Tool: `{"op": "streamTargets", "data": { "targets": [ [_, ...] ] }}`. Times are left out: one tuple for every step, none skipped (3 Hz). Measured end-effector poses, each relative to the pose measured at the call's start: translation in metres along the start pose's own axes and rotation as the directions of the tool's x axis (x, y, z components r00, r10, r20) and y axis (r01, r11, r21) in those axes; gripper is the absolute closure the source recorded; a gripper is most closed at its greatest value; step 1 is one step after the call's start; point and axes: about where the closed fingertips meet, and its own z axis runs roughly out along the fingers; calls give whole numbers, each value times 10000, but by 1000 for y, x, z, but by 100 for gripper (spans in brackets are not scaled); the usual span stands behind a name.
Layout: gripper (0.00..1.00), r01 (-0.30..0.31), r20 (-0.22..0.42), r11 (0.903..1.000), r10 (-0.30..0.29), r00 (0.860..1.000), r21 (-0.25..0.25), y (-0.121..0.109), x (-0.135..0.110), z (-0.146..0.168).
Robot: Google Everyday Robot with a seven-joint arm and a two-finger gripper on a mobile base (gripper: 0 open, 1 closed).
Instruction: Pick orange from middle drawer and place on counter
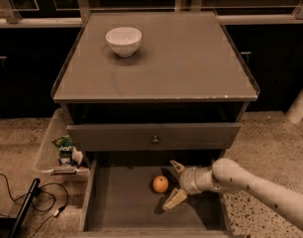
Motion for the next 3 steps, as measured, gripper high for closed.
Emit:
{"op": "streamTargets", "data": {
  "targets": [
    [0,-24,177,9997,29,9998,-255,-5,2,17],
    [0,-84,295,9988,98,9995,-480,-6,4,30],
    [0,-169,439,9966,205,9988,-806,-6,1,42]
  ]
}}
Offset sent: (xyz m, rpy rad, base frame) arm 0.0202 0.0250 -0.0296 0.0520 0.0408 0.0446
